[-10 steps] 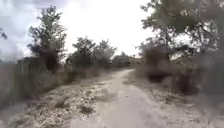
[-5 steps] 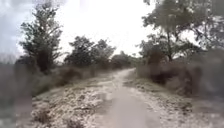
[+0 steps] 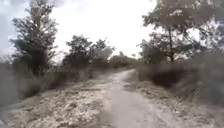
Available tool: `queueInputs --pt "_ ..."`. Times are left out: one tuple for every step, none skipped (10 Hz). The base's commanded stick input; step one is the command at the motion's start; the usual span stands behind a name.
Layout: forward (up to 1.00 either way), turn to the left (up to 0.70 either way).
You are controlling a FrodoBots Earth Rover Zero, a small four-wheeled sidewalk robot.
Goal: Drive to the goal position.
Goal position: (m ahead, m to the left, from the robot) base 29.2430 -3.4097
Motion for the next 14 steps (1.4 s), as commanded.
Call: queueInputs --pt "0.7 0.0" --pt "0.7 0.0" --pt "0.7 0.0" --pt "0.7 0.0" --pt "0.7 0.0" --pt "0.7 0.0" --pt "0.7 0.11" --pt "0.7 0.24" --pt "0.7 0.35" --pt "0.7 0.35" --pt "0.7 0.35" --pt "0.7 0.35" --pt "0.7 0.25" --pt "0.7 0.08"
